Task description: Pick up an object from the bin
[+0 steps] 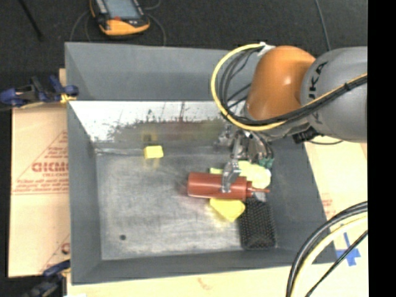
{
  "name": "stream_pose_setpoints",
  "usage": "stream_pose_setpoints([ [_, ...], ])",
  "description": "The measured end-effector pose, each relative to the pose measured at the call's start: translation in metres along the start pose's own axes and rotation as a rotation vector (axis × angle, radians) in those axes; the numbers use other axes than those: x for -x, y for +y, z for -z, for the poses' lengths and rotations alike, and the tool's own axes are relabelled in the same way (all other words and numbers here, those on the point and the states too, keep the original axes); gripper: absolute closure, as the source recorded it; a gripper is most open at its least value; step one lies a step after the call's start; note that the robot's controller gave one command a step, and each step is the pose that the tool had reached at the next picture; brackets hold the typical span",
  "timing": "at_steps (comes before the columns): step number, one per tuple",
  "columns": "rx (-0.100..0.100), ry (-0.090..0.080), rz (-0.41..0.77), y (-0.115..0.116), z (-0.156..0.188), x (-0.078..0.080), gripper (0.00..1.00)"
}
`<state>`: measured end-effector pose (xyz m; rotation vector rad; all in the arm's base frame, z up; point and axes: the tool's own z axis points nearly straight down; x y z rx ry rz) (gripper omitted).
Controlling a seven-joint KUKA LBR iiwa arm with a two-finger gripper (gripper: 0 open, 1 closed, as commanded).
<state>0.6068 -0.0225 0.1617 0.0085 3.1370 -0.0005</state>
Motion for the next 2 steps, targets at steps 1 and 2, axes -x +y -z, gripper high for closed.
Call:
stream_pose_setpoints([
  [1, -0.001, 0.002, 0.045, -0.054, -0.004, -0.005, 0.00],
  [2, 0.001, 0.002, -0.007, -0.053, -0.018, -0.006, 0.00],
])
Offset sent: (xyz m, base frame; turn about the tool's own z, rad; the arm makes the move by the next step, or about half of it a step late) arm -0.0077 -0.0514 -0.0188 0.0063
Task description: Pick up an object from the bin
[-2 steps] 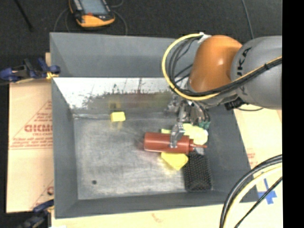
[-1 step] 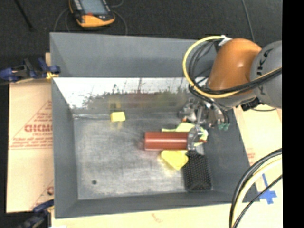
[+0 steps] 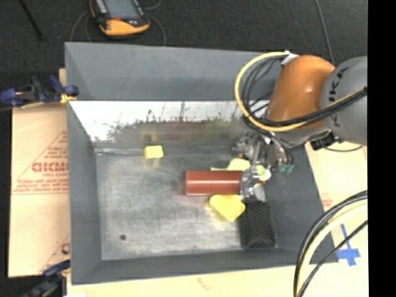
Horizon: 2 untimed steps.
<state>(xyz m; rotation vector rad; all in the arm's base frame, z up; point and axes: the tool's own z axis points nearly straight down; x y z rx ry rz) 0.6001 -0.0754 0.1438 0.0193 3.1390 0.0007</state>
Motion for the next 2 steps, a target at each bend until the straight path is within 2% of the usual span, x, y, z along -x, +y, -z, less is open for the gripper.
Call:
stream_pose_setpoints([
  [1, -0.002, -0.003, 0.058, -0.026, -0.009, 0.020, 0.00],
  [2, -0.002, -0.010, 0.034, -0.027, -0.065, 0.021, 0.00],
])
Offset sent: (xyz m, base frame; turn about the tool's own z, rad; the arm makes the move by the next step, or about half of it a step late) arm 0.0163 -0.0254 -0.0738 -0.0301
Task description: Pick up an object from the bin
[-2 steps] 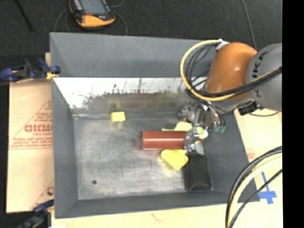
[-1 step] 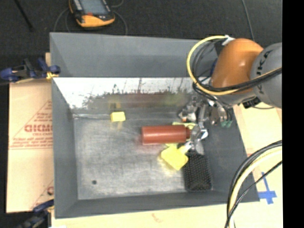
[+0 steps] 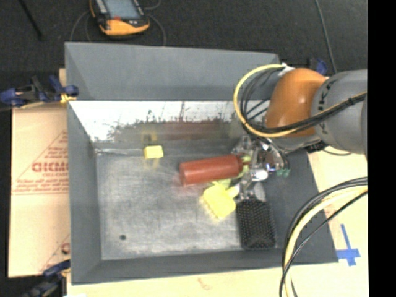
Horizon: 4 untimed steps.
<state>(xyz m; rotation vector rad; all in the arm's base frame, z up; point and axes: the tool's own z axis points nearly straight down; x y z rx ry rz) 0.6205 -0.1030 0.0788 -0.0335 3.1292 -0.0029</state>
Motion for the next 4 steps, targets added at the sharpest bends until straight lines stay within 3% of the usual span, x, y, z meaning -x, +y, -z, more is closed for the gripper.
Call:
stream_pose_setpoints([
  [1, 0.000, 0.005, -0.004, 0.000, 0.003, -0.001, 1.00],
  [4, 0.002, 0.011, -0.004, 0.000, 0.016, -0.002, 1.00],
])
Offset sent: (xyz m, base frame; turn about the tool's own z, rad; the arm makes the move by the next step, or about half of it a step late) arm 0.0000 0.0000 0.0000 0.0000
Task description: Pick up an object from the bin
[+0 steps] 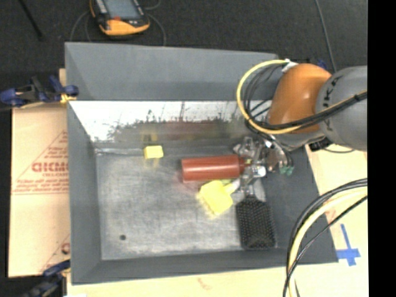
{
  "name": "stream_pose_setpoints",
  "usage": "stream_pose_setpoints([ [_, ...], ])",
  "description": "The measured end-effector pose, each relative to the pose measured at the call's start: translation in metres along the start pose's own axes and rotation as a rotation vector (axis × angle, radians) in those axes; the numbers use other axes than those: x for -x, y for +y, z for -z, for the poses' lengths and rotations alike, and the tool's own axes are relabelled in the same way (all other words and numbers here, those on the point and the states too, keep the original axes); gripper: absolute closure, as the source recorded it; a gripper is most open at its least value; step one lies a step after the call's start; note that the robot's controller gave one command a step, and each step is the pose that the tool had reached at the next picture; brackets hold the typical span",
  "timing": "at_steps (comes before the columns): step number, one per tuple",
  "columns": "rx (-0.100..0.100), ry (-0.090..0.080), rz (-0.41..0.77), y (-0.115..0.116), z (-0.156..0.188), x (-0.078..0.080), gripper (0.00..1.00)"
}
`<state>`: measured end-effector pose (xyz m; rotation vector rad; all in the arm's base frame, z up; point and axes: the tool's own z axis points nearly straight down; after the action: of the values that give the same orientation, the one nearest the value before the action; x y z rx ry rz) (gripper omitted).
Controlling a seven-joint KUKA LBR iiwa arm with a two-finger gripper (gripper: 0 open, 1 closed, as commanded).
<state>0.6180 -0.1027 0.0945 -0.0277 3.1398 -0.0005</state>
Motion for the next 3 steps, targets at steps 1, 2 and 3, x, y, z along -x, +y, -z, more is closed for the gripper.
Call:
stream_pose_setpoints([
  [1, -0.001, -0.002, 0.000, 0.000, 0.010, 0.001, 1.00],
  [2, 0.000, 0.002, 0.000, 0.000, 0.022, 0.000, 1.00],
  [3, -0.001, 0.000, 0.000, -0.001, 0.041, 0.001, 1.00],
])
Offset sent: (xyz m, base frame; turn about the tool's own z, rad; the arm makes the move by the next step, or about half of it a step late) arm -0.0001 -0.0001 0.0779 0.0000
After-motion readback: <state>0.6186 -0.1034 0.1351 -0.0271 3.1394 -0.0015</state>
